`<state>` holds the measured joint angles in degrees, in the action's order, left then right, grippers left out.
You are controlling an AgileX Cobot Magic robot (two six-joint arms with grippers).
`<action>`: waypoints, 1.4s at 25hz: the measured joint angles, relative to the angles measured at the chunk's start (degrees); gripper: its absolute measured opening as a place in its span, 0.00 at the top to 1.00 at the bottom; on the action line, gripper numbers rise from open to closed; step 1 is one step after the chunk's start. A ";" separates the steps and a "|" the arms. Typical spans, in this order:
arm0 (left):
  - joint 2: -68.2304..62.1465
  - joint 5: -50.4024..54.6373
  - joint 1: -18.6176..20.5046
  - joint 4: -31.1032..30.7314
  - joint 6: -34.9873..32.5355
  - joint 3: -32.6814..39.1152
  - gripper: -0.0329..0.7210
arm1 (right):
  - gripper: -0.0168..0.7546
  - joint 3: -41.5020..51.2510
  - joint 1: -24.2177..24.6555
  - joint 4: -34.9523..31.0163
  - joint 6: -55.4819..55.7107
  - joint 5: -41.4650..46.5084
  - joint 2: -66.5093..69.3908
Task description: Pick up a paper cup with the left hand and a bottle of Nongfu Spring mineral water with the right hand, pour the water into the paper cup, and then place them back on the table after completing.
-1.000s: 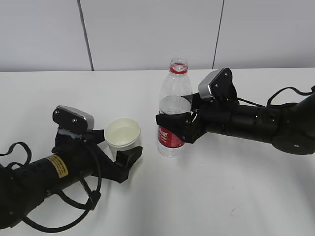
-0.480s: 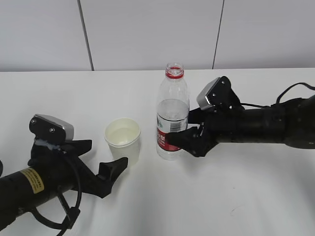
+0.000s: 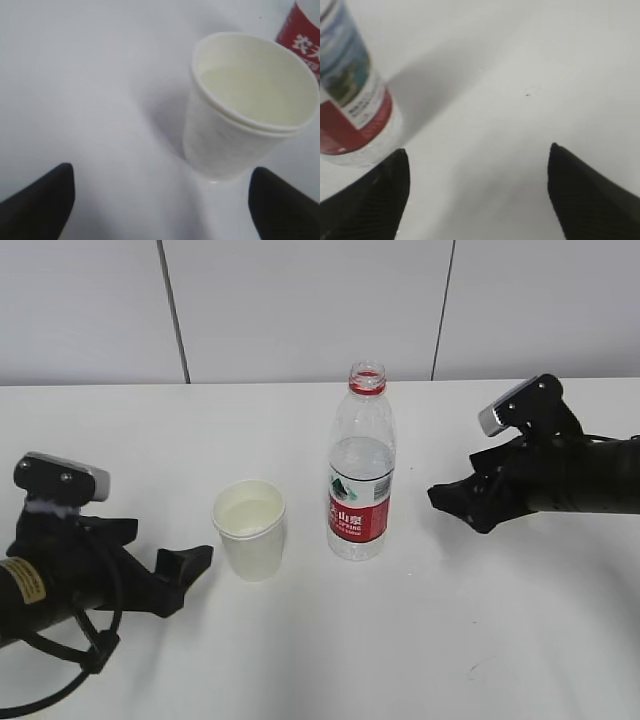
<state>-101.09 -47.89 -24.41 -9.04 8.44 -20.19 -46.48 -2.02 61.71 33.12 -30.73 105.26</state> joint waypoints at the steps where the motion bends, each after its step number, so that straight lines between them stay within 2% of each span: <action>1: 1.62 1.65 0.99 -0.06 0.00 0.07 0.11 | 0.15 0.11 0.64 -1.41 0.14 1.54 -0.13; 5: 7.86 9.75 6.18 -0.73 0.00 0.06 0.12 | 0.17 0.21 3.37 -8.77 0.18 3.61 -0.26; 9: 12.73 23.45 9.70 -1.39 0.00 -4.33 0.14 | 0.18 -0.07 6.98 -14.45 0.27 4.59 -0.26; 12: 14.11 33.96 9.85 -1.71 0.00 -9.57 0.15 | 0.19 -1.73 8.52 -16.22 0.31 7.88 -0.26; 19: 14.37 61.14 9.85 -4.68 0.00 -24.09 0.16 | 0.20 -7.13 8.90 -16.87 4.38 25.42 -0.49; 23: 14.37 70.10 9.89 -8.28 0.00 -30.58 0.17 | 0.21 -8.20 8.90 -17.40 6.97 36.43 -1.76; 27: 14.37 77.36 9.89 -8.95 0.00 -34.33 0.17 | 0.21 -8.33 8.90 -21.13 5.24 44.86 -3.47; 29: 14.37 81.72 9.89 -8.94 0.00 -35.19 0.17 | 0.21 -8.62 8.90 -27.39 -1.24 49.26 -4.37; 33: 14.37 88.50 9.89 -9.18 0.00 -35.61 0.17 | 0.21 -12.51 8.90 -49.70 -25.13 59.89 -5.09; 35: 14.37 90.64 9.89 -9.31 0.00 -35.61 0.17 | 0.21 -15.28 8.90 -58.24 -34.07 64.70 -5.09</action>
<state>-86.72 42.75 -14.52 -18.36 8.44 -55.80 -61.76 6.88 3.47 -0.95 33.97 100.17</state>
